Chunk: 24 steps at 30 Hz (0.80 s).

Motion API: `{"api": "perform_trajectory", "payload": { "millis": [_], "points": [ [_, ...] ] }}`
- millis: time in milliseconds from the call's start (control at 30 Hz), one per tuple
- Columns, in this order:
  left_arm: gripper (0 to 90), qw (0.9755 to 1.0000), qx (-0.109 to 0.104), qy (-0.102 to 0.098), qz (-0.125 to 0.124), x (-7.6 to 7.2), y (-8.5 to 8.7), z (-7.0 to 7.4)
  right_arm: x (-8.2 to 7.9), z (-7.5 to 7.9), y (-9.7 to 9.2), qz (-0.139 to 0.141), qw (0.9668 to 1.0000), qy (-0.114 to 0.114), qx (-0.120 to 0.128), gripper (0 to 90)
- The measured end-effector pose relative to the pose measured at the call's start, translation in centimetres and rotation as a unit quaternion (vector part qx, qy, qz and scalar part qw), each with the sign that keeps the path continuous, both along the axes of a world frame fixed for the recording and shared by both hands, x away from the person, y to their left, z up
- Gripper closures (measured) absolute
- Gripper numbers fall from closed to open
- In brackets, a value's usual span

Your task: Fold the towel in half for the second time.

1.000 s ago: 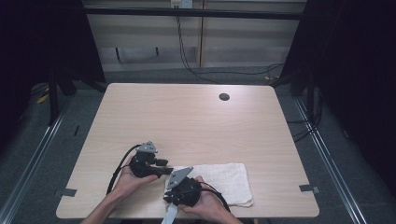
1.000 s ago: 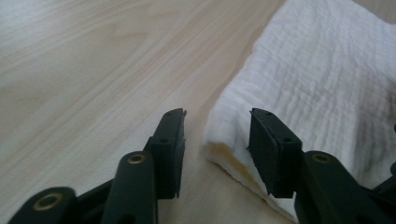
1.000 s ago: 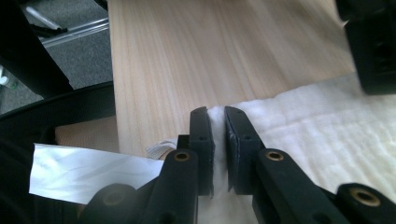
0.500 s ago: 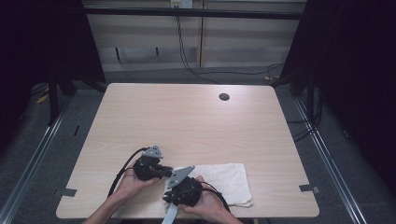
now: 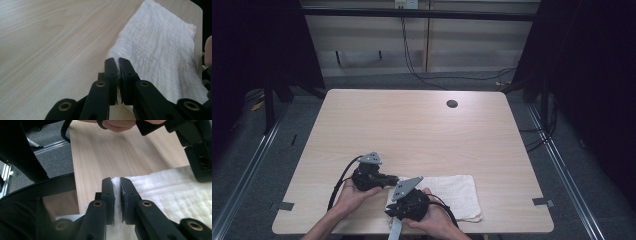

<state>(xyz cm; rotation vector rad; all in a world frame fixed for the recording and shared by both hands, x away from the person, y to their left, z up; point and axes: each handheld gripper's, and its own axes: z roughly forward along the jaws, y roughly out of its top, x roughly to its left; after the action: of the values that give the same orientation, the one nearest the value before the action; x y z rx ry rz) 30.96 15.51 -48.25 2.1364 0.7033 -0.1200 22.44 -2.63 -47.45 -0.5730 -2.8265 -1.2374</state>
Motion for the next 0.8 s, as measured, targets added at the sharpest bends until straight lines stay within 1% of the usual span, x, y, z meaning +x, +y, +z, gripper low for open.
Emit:
{"api": "perform_trajectory", "payload": {
  "millis": [100, 133, 233, 267, 367, 433, 500, 533, 733, 767, 800],
  "points": [
    [86.0, 1.0000, -0.006, -0.007, -0.001, -0.1, 0.4, 0.4, 0.0, 0.3, -0.1, -0.001, 1.0000, 0.000, 0.010, 83.3],
    [85.9, 0.9999, -0.011, -0.007, 0.000, -0.1, 0.5, 0.6, -0.1, 0.4, -0.1, -0.004, 0.9999, 0.004, 0.013, 83.3],
    [85.9, 0.9998, -0.021, -0.005, 0.003, 0.0, 1.0, 0.8, -0.1, 0.4, -0.3, -0.007, 0.9998, 0.003, 0.019, 83.3],
    [85.9, 0.9998, -0.019, -0.005, 0.003, 0.1, 1.2, 0.9, -0.1, 0.5, -0.3, -0.010, 0.9998, 0.004, 0.018, 83.3],
    [85.9, 0.9997, -0.024, -0.007, 0.007, 0.2, 1.5, 1.0, 0.1, 0.6, -0.3, -0.011, 0.9996, 0.001, 0.025, 83.3],
    [85.8, 0.9997, -0.024, -0.002, 0.008, 0.2, 1.6, 1.1, 0.0, 0.8, -0.3, -0.014, 0.9995, 0.003, 0.028, 83.3],
    [85.8, 0.9995, -0.031, 0.003, 0.010, 0.2, 1.7, 1.2, 0.0, 0.9, -0.2, -0.013, 0.9995, 0.001, 0.029, 83.3],
    [85.8, 0.9993, -0.034, 0.004, 0.010, 0.3, 1.8, 1.3, -0.1, 1.0, -0.2, -0.014, 0.9994, 0.004, 0.031, 83.3],
    [85.7, 0.9992, -0.037, -0.006, 0.015, 0.5, 2.4, 2.0, 0.2, 1.7, 0.1, -0.019, 0.9990, 0.000, 0.041, 83.3],
    [85.7, 0.9994, -0.030, -0.009, 0.016, 0.5, 2.4, 2.0, 0.3, 1.8, 0.3, -0.017, 0.9990, -0.003, 0.040, 83.3],
    [85.7, 0.9994, -0.026, -0.006, 0.021, 0.5, 2.5, 1.9, 0.4, 1.9, 0.4, -0.017, 0.9990, -0.005, 0.041, 83.3]
  ]
}}
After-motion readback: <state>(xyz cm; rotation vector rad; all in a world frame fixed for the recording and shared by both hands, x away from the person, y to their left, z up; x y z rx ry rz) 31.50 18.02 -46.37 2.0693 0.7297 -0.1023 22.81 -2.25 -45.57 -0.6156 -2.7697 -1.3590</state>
